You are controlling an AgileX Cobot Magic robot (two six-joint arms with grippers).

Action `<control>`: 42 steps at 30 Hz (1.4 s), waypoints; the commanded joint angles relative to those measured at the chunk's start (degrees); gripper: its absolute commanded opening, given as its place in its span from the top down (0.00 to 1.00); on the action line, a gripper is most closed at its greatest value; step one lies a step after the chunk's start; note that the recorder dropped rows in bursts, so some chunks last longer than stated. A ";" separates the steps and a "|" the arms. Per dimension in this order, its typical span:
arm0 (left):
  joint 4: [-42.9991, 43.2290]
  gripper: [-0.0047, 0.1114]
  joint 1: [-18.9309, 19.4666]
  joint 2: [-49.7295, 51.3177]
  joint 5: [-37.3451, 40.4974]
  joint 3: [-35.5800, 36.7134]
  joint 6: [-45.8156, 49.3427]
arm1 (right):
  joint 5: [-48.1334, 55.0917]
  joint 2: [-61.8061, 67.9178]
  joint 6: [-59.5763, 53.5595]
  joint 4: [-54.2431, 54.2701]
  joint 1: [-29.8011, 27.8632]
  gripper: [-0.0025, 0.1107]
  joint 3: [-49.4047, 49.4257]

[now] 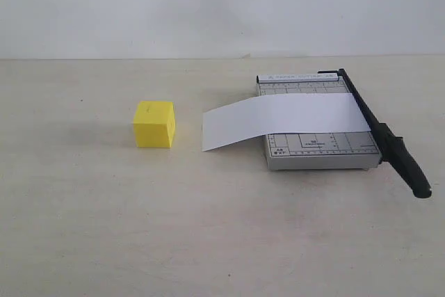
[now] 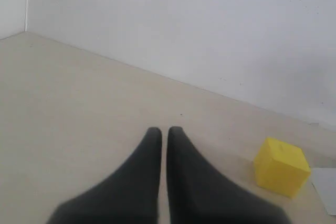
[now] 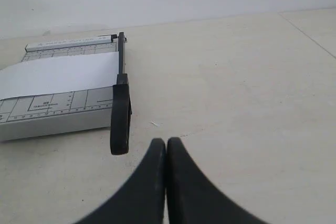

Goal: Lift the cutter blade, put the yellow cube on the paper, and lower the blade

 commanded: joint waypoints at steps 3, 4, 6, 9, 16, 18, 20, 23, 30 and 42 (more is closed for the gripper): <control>-0.18 0.92 -0.21 -0.15 0.85 -0.04 0.12 | -0.76 -0.11 -2.27 -2.39 -0.13 0.98 -0.06; -0.18 0.92 -0.21 -0.15 1.13 -0.04 0.12 | -0.76 -0.11 -2.27 -2.39 -0.13 0.98 -0.06; -0.18 0.92 -0.21 -0.15 1.39 -0.04 0.12 | -0.76 -0.11 -2.17 -2.38 -0.13 0.98 -0.06; -0.18 0.92 -0.21 -0.15 1.69 -0.04 0.12 | -0.76 -0.11 -3.29 -3.33 -0.13 0.98 -0.06; -0.18 0.92 -0.21 -0.15 1.69 -0.04 0.12 | -0.86 -0.11 -13.49 -13.18 -0.13 0.98 -0.06; -0.18 0.92 -0.21 -0.15 1.69 -0.04 0.21 | -0.86 -0.11 -13.49 -13.18 -0.13 0.98 -0.06; -0.18 0.92 -0.21 -0.15 1.55 -0.04 0.23 | -1.53 -0.11 -13.36 -13.03 -0.13 0.98 -0.06; -0.18 0.92 -0.21 -0.15 1.55 -0.04 0.23 | -6.36 -0.11 -7.39 -6.52 -0.13 0.98 -0.06; -0.18 0.92 -0.21 -0.15 1.29 -0.04 0.23 | -16.88 -0.11 9.25 6.17 -0.13 0.98 -0.06; -0.18 0.92 -0.21 -0.15 1.29 -0.04 0.23 | -38.37 8.46 18.27 7.60 -0.13 0.98 -7.00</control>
